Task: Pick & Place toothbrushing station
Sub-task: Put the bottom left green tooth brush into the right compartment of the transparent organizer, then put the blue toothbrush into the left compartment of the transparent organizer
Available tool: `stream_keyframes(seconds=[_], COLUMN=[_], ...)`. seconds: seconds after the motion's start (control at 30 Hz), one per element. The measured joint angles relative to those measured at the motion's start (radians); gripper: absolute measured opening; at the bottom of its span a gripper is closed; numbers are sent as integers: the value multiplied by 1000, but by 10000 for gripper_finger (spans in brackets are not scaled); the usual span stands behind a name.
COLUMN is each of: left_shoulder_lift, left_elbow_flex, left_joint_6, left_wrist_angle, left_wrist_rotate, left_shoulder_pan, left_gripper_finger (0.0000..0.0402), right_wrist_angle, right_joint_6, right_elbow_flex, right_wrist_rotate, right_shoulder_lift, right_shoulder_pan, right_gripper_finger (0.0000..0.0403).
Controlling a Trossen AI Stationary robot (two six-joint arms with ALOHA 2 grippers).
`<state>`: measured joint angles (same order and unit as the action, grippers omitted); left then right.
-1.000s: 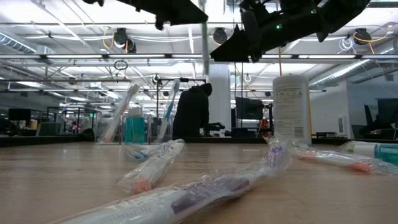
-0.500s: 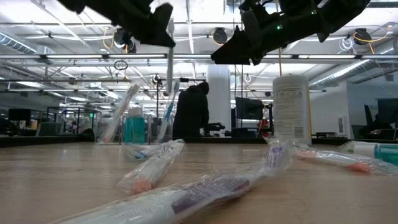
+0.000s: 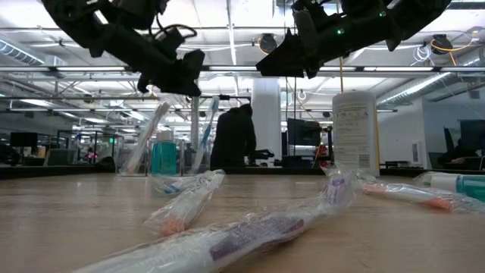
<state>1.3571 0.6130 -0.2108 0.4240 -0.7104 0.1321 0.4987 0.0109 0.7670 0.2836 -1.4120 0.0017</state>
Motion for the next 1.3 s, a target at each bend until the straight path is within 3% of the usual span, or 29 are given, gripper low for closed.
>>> stream_keyframes(seconds=[0.17,0.47,0.67,0.9,1.13,1.3], left_shoulder_lift=[57,76,67,14,2,2], left_elbow_flex=[-1,0,11,96,157,160], left_joint_6=[-17,-23,50,181,253,150], left_wrist_angle=[31,49,51,48,49,-52], left_wrist_rotate=[-4,-21,-32,-41,68,214], left_shoulder_pan=[31,39,28,-42,-125,-152], left_gripper_finger=[10,129,175,181,181,182], right_wrist_angle=[-1,-3,-4,-55,-206,-385], right_joint_6=[4,8,8,9,-77,-214], right_elbow_flex=[0,0,0,0,0,-1], right_wrist_rotate=[0,-1,-1,-1,1,3], right_shoulder_lift=[0,0,0,0,0,0], right_shoulder_pan=[0,0,0,-3,-76,-161], right_gripper_finger=[171,169,168,168,169,171])
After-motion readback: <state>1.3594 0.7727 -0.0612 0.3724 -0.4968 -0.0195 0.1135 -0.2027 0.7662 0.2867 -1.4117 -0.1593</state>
